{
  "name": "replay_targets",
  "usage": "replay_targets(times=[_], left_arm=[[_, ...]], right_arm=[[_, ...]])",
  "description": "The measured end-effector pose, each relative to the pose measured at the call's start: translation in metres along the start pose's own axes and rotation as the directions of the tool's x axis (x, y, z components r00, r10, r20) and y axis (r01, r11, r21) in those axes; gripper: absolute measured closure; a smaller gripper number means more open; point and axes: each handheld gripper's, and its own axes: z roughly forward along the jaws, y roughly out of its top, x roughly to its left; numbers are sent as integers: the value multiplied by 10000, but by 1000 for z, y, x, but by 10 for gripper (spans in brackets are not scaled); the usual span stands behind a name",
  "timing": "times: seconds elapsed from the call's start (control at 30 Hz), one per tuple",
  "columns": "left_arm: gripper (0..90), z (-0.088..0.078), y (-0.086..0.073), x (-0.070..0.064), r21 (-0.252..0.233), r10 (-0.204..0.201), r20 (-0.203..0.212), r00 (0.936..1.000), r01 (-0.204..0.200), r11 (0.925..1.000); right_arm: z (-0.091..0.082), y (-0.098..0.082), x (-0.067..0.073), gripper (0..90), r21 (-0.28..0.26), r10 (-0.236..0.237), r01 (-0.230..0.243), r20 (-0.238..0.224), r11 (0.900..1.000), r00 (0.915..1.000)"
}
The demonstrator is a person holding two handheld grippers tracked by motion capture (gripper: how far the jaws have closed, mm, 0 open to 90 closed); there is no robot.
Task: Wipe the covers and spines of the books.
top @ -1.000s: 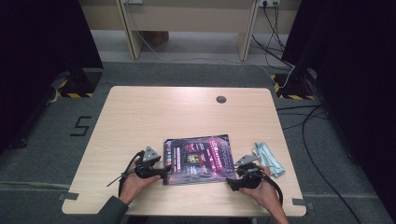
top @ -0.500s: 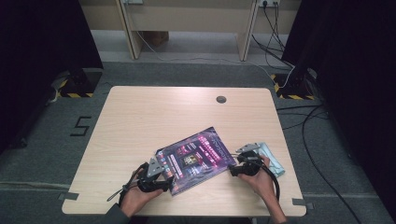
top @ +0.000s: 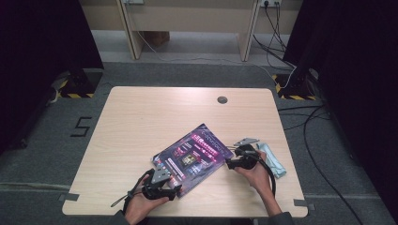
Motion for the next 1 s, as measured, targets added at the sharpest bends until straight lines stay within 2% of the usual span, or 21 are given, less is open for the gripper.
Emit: replay_targets(times=[0.03, 0.07, 0.13, 0.17, 0.2, 0.23, 0.27, 0.3, 0.37, 0.47, 0.5, 0.57, 0.67, 0.77, 0.9, 0.93, 0.97, 1.0], left_arm=[[377, -2, 2, 4, -105, -81, -133, 9999, 80, 9999], [377, -4, 4, 10, -238, -168, -216, 9996, 163, 9996], [377, -6, 9, 21, -416, -309, -485, 9983, 289, 9987], [374, -5, 11, 27, -405, -355, -595, 9976, 331, 9986], [369, -3, 14, 39, -437, -471, -823, 9955, 436, 9981], [363, -1, 14, 48, -414, -596, -886, 9943, 561, 9976], [353, -1, 14, 48, -414, -596, -886, 9943, 561, 9976], [353, 2, 15, 55, -383, -847, -924, 9921, 815, 9959], [343, 8, 17, 67, -343, -1048, -1064, 9888, 1017, 9942], [336, 15, 21, 82, -272, -1185, -1325, 9841, 1159, 9929], [334, 18, 22, 86, -288, -1222, -1330, 9836, 1194, 9924], [333, 23, 23, 92, -76, -1245, -1262, 9842, 1245, 9922], [330, 27, 21, 96, 59, -1709, -842, 9817, 1720, 9851], [377, 24, 21, 92, 213, -1527, -628, 9863, 1543, 9878], [375, 20, 18, 84, 437, -1173, -454, 9921, 1193, 9919], [375, 17, 16, 82, 554, -1257, -263, 9917, 1270, 9903], [377, 17, 16, 82, 554, -1257, -263, 9917, 1270, 9903], [379, 14, 14, 78, 676, -1158, -154, 9932, 1166, 9909]], right_arm=[[-1, -2, 7, 302, 211, -209, 213, -182, 9996, 9996], [-1, -3, 10, 304, 176, -250, 255, -274, 9995, 9993], [-2, -4, 12, 304, 205, -141, 149, -389, 9997, 9991], [-3, -6, 15, 304, 246, -115, 132, -664, 9996, 9977], [-5, -8, 20, 304, 276, -53, 81, -992, 9996, 9951], [-5, -9, 21, 304, 235, -84, 109, -1042, 9997, 9945], [-5, -9, 21, 304, 235, -84, 109, -1042, 9997, 9945], [-5, -9, 23, 304, 256, -38, 66, -1075, 9997, 9942], [-4, -9, 24, 304, 250, -86, 116, -1138, 9996, 9935], [-2, -8, 29, 303, 243, -136, 170, -1345, 9996, 9908], [-1, -8, 32, 303, 209, -309, 343, -1449, 9992, 9890], [-1, -7, 33, 302, 222, -302, 338, -1484, 9992, 9885], [2, -6, 35, 300, 236, -377, 420, -1596, 9988, 9865], [4, -5, 36, 300, 262, -265, 312, -1636, 9992, 9862], [8, -3, 37, 277, 381, -76, 145, -1751, 9992, 9845], [9, -1, 36, 278, 408, 32, 37, -1664, 9992, 9861], [10, -1, 35, 278, 370, 100, -40, -1637, 9993, 9865], [11, 0, 34, 277, 265, 67, -24, -1628, 9996, 9866]])
